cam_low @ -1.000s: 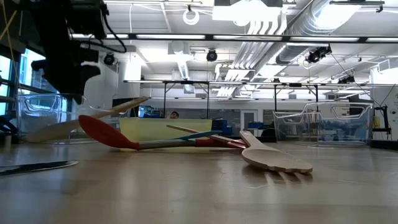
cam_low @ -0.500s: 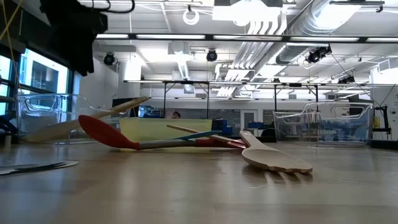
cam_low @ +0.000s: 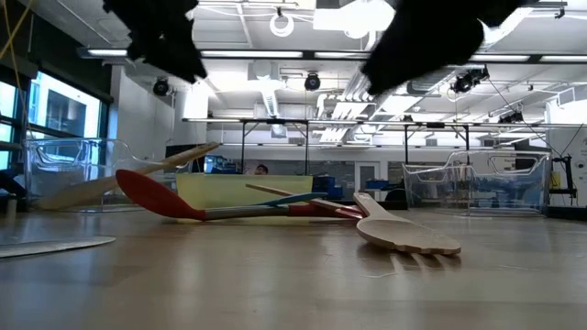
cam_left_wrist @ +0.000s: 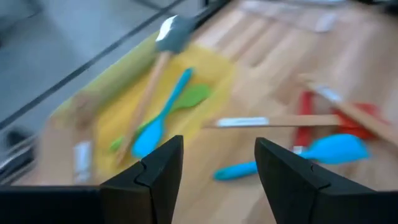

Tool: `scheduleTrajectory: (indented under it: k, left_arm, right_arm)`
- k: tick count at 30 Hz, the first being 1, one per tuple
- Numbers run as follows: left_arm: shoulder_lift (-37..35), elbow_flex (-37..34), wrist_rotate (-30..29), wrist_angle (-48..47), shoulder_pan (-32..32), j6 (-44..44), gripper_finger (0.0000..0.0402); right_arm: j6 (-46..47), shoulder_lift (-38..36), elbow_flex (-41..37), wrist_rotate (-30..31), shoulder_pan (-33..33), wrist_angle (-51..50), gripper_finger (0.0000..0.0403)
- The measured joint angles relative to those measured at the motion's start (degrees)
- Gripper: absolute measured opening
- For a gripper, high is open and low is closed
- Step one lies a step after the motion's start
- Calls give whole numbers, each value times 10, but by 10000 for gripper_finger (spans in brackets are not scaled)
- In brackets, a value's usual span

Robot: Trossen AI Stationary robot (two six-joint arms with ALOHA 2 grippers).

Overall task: Pick & Place Kitchen Items
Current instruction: Put the yellow table knife into the right transparent bin

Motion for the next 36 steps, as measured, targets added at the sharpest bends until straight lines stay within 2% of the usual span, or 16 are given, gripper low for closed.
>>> scheduleTrajectory:
  k: [4, 8, 13, 16, 23, 26, 30, 36]
  left_arm:
    - [0, 0, 98, 69, 0, 66, 193]
    - [0, 0, 191, 102, 0, 71, 193]
    - [0, 0, 302, 101, -3, -29, 193]
    - [0, 0, 329, 105, -34, -102, 193]
    - [0, 0, 335, 109, -160, -282, 193]
    - [5, 0, 304, 124, -217, -378, 193]
    - [8, 1, 269, 169, -265, -456, 193]
    - [39, 52, 237, 150, -308, -514, 193]
  right_arm:
    - [-1, 0, 0, -24, -17, -83, 257]
    - [-50, 0, 0, -45, -22, -106, 257]
    - [-116, 0, 0, -14, -26, -108, 257]
    - [-149, 0, 0, 6, -33, -112, 257]
    - [-253, 0, 0, 29, -64, -112, 257]
    - [-286, 0, 0, 29, -81, -109, 257]
    - [-293, 0, 0, -4, -104, -105, 257]
    - [-302, 0, 0, -65, -124, -93, 257]
